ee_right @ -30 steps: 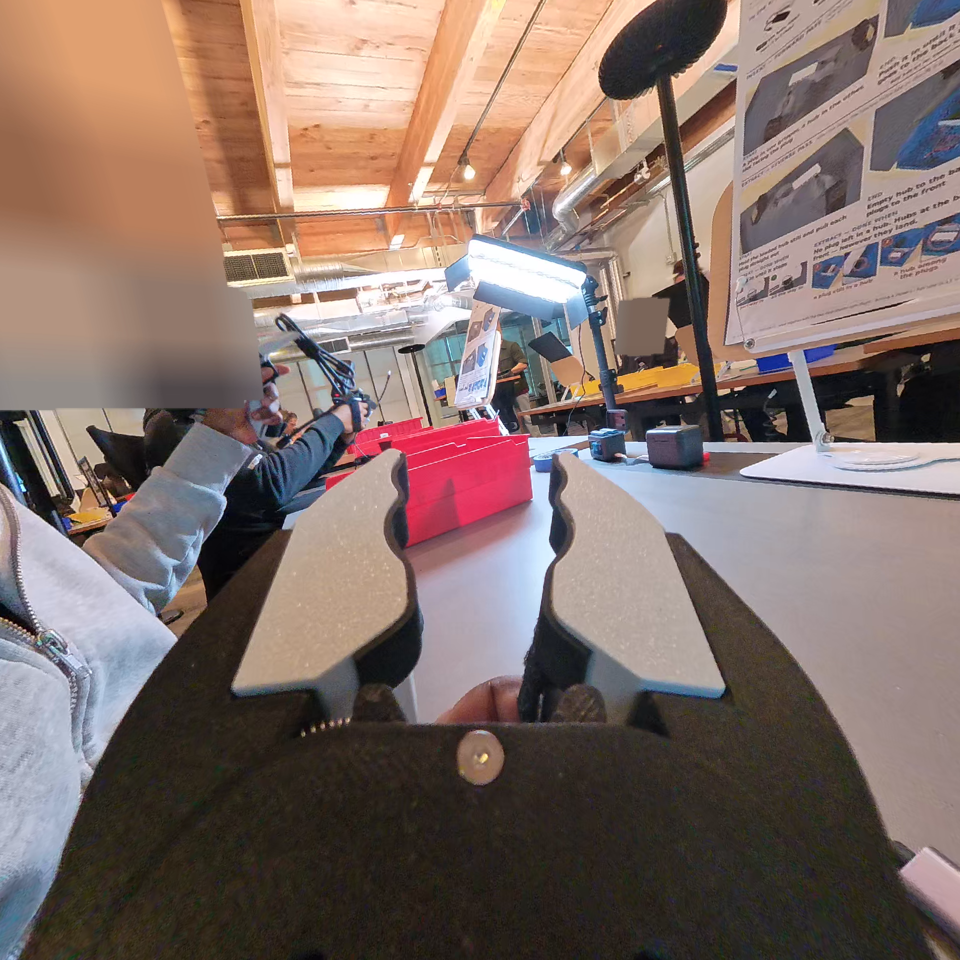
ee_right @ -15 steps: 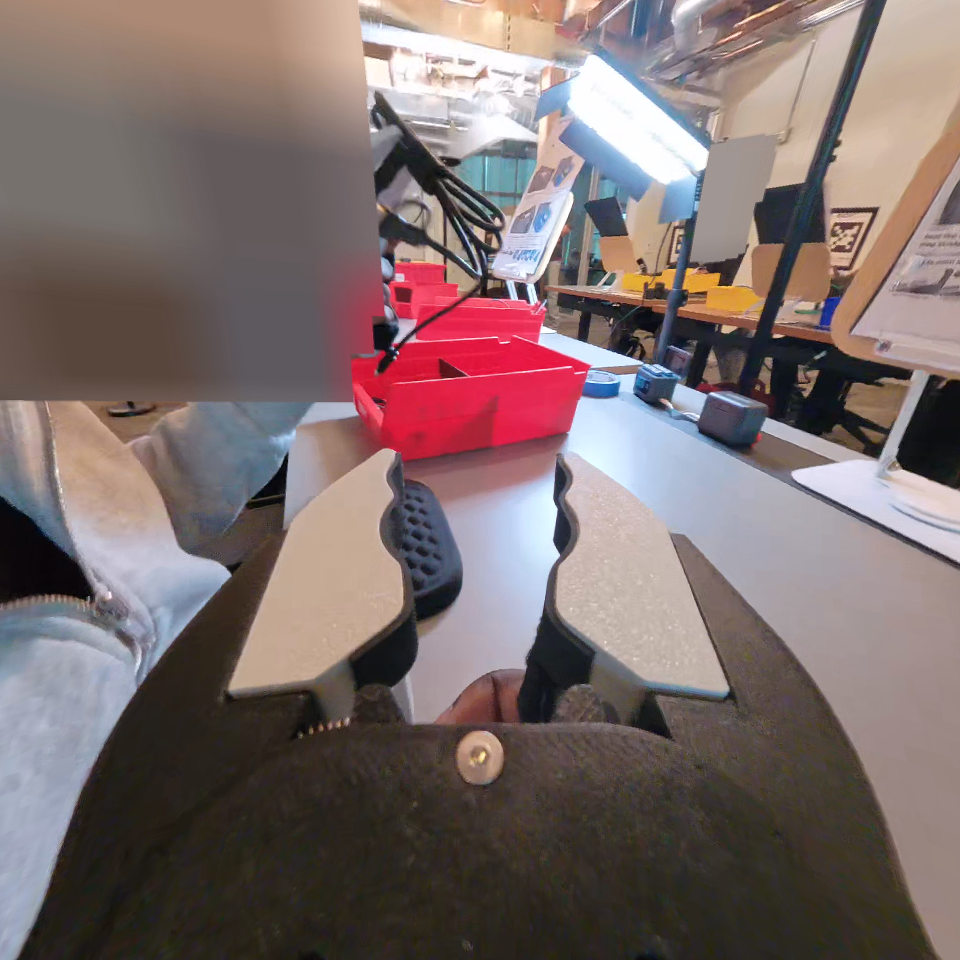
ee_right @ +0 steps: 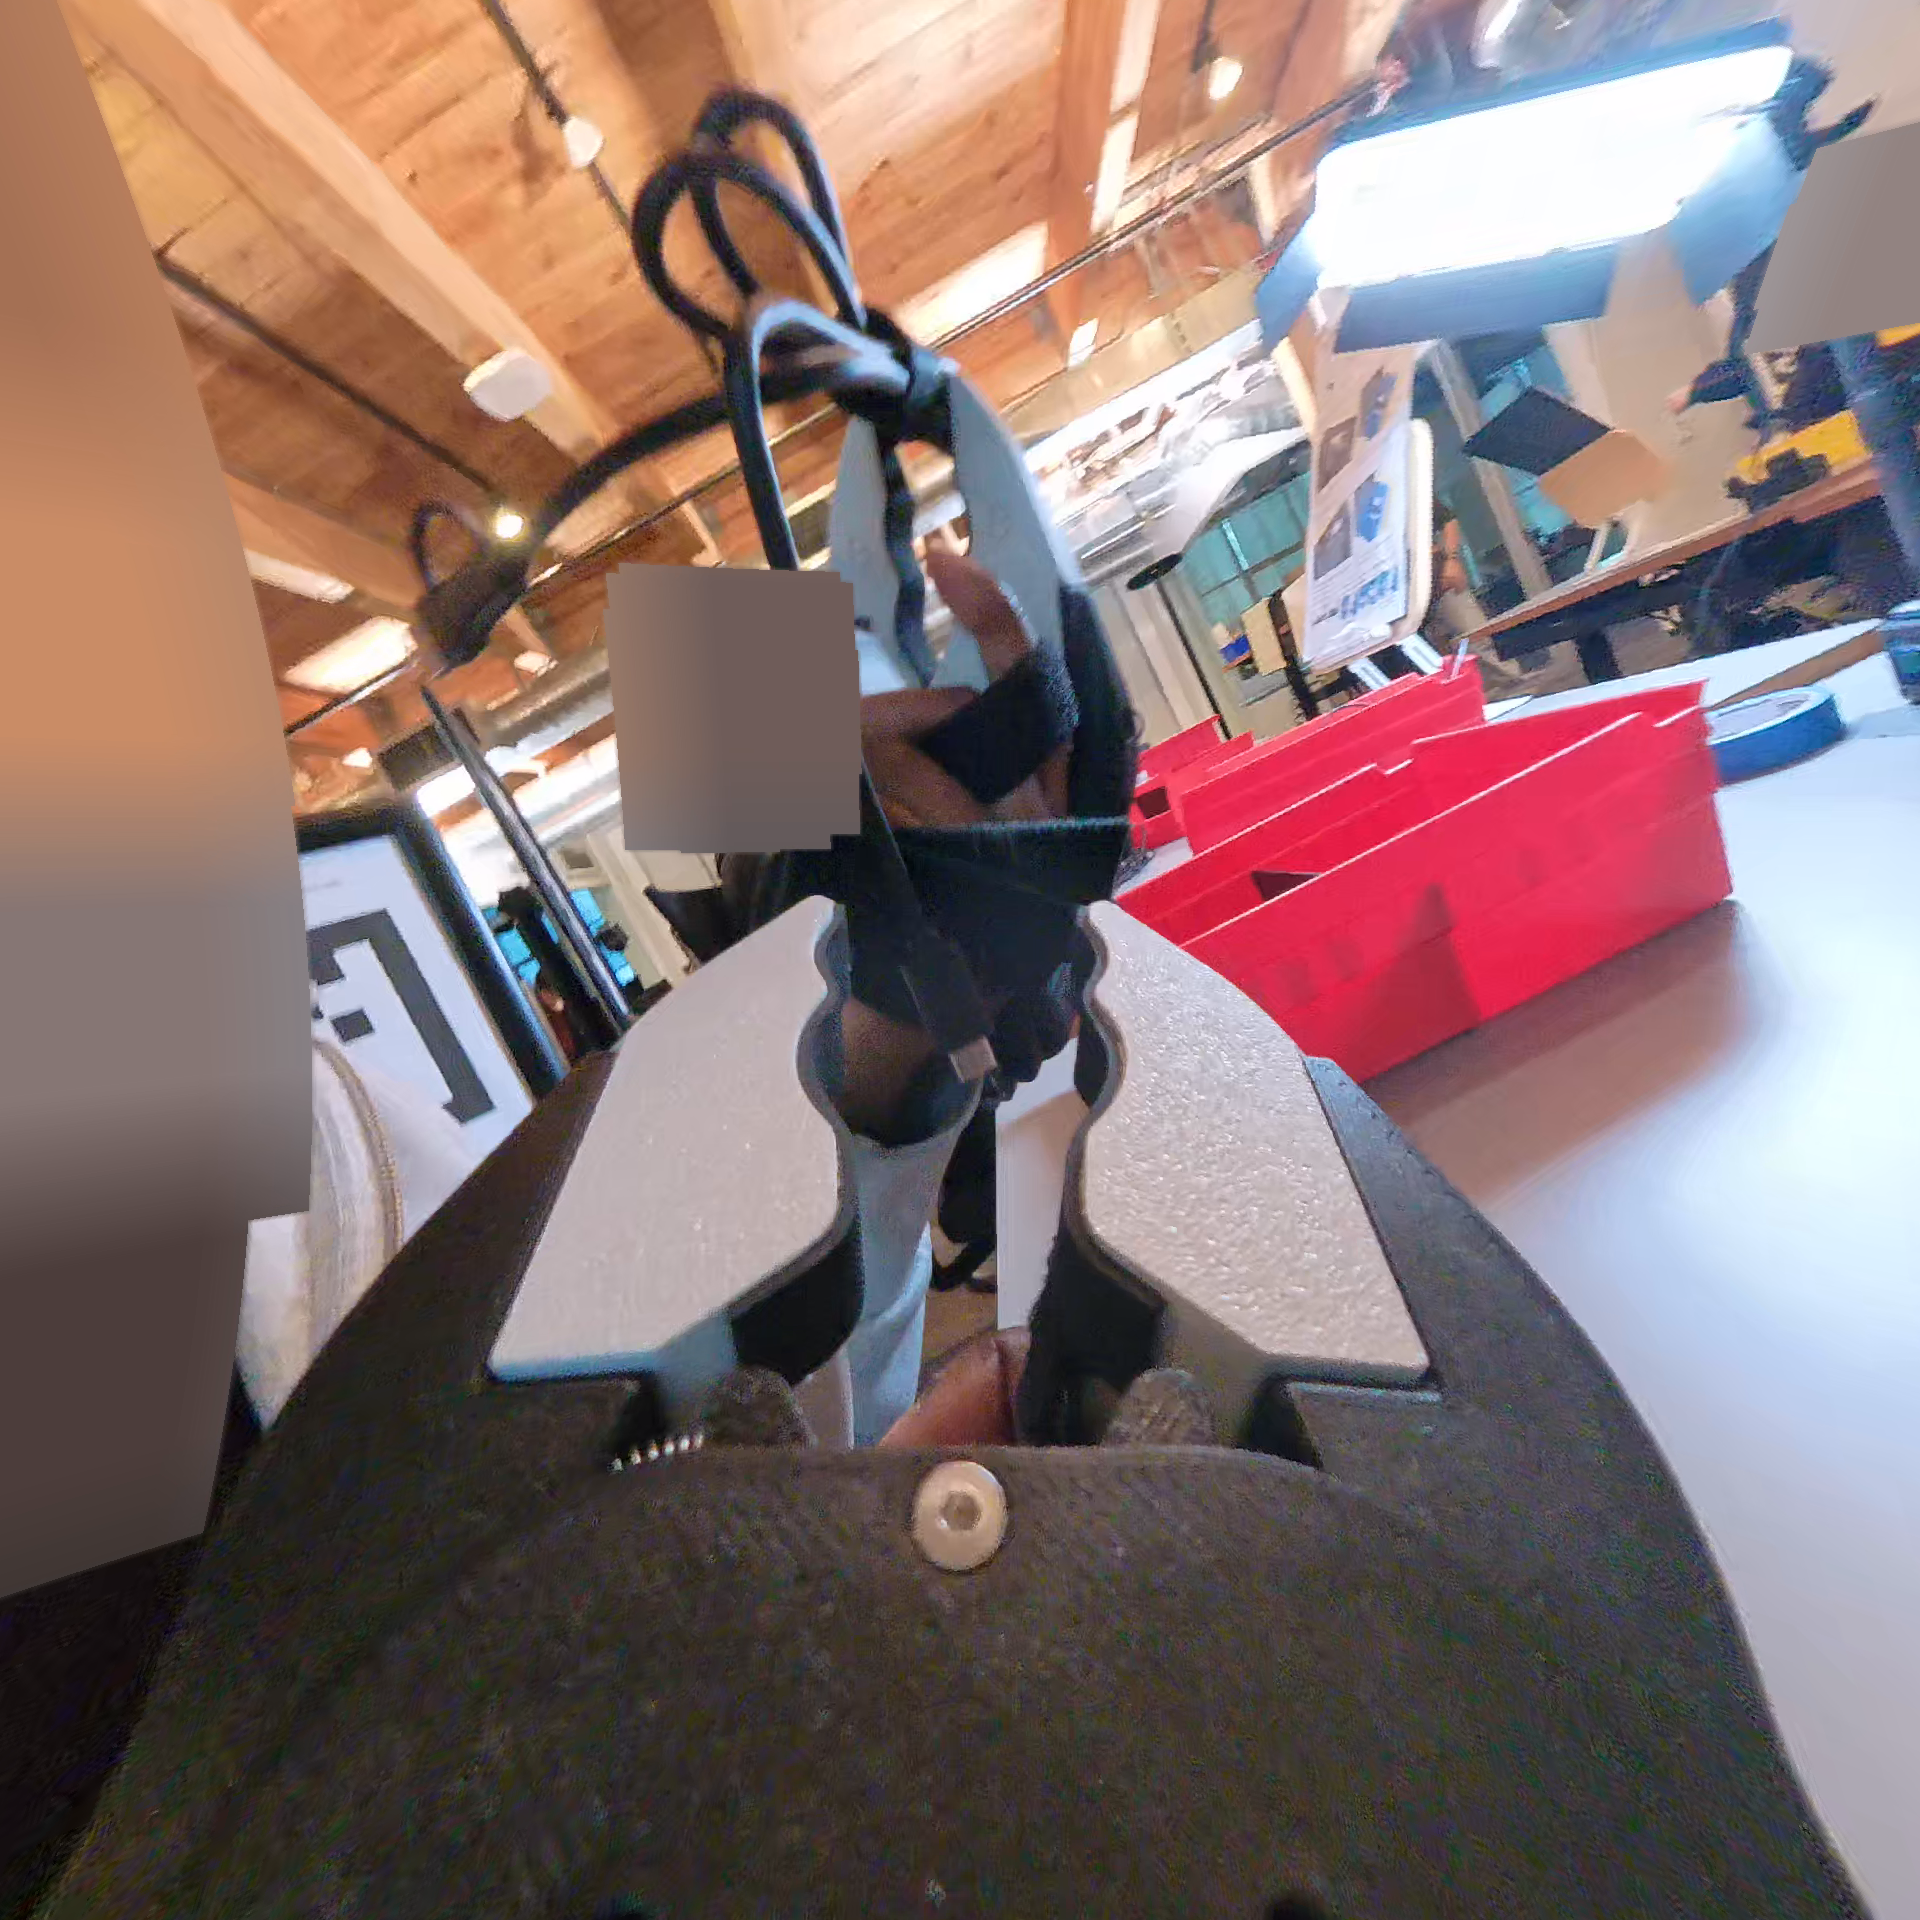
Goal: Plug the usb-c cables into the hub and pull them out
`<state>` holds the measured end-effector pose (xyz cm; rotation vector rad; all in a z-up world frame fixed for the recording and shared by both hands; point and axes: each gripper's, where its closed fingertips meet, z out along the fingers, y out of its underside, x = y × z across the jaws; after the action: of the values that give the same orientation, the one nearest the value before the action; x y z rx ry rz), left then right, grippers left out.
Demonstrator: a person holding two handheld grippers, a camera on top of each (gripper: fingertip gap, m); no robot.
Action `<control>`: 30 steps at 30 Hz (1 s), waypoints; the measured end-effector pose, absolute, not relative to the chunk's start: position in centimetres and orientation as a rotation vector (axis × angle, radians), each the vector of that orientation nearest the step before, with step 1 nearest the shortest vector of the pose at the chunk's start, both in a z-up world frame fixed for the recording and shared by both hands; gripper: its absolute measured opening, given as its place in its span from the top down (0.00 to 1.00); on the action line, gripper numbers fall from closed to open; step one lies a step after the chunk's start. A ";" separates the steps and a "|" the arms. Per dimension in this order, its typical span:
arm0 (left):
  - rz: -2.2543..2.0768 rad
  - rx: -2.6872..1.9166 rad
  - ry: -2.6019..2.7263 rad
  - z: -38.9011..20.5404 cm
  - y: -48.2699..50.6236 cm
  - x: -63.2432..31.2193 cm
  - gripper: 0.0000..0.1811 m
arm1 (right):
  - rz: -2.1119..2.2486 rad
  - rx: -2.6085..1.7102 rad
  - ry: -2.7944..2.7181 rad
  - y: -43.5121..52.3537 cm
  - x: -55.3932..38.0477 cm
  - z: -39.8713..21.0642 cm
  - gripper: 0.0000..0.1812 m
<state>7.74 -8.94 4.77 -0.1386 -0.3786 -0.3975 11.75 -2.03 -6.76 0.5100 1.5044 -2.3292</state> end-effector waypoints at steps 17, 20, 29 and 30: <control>-0.498 -0.131 -0.390 2.9 -10.6 7.4 0.83 | -2.415 0.330 1.624 -0.6 12.3 -6.7 0.93; -0.428 -0.496 -0.408 0.5 -11.3 8.9 0.68 | -2.398 0.381 1.889 2.3 10.2 -6.9 0.93; 0.492 -1.333 -0.492 -0.6 -14.4 12.7 0.69 | -1.978 0.316 2.550 3.7 9.3 -13.0 0.94; 0.492 -1.463 -0.437 -1.5 -12.0 13.1 0.69 | -1.967 0.287 2.579 3.6 9.4 -13.3 0.94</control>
<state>13.07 -11.97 -1.48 -1.4627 -0.4367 0.4922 9.38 3.57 -13.30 0.2866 2.5789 -1.9669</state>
